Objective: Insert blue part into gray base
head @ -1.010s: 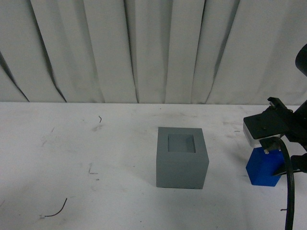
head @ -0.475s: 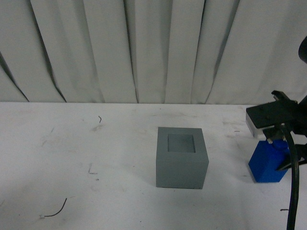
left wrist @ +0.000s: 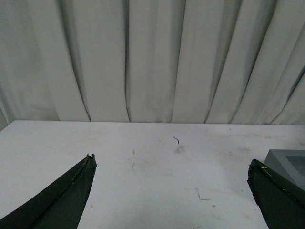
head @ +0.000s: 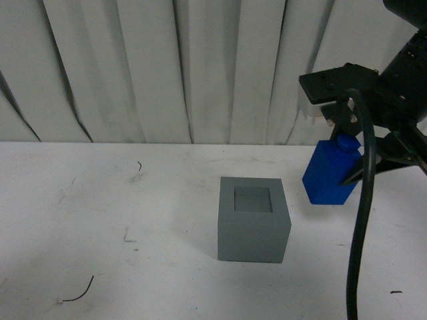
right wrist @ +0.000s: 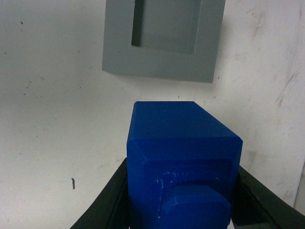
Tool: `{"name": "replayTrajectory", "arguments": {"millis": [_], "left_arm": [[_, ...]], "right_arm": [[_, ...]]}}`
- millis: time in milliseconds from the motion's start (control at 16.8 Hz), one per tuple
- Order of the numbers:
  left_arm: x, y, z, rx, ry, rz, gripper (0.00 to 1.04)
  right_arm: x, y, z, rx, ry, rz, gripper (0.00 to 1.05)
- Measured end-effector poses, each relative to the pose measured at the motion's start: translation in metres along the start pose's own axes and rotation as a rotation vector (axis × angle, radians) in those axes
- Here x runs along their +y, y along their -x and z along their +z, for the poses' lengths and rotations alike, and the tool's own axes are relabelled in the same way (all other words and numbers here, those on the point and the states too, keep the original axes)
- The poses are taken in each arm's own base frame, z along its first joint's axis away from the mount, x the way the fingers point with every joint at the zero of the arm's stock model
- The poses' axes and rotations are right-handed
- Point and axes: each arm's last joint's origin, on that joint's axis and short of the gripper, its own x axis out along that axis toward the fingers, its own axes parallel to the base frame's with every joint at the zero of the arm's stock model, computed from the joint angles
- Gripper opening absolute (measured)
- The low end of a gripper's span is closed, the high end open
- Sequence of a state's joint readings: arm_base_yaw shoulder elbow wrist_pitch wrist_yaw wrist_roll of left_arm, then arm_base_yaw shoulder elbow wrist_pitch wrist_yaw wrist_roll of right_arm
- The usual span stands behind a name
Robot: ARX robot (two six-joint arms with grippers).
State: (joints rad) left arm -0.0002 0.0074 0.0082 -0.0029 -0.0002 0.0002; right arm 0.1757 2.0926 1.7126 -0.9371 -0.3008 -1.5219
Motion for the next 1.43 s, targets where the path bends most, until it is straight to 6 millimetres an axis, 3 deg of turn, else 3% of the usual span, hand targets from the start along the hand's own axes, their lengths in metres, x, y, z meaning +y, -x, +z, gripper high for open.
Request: {"name": "replayTrajectory", "arguments": {"millis": [238,594,832,1426], "left_arm": [[0.0,0.0,0.0,0.0,0.0,0.0,0.98],[0.0,0.0,0.0,0.0,0.0,0.0,0.98],[0.0,0.0,0.0,0.0,0.0,0.0,0.98],[0.0,0.0,0.0,0.0,0.0,0.0,0.98]], "right_arm": [[-0.005,0.001,0.041,-0.022,0.018,0.02,0.47],[-0.007,-0.029,0.081,-0.033,0.005,0.103,0.47],[-0.014,-0.037,0.089,-0.02,-0.004,0.103,0.47],[-0.018,-0.042,0.086,0.041,-0.006,0.082,0.47]]}}
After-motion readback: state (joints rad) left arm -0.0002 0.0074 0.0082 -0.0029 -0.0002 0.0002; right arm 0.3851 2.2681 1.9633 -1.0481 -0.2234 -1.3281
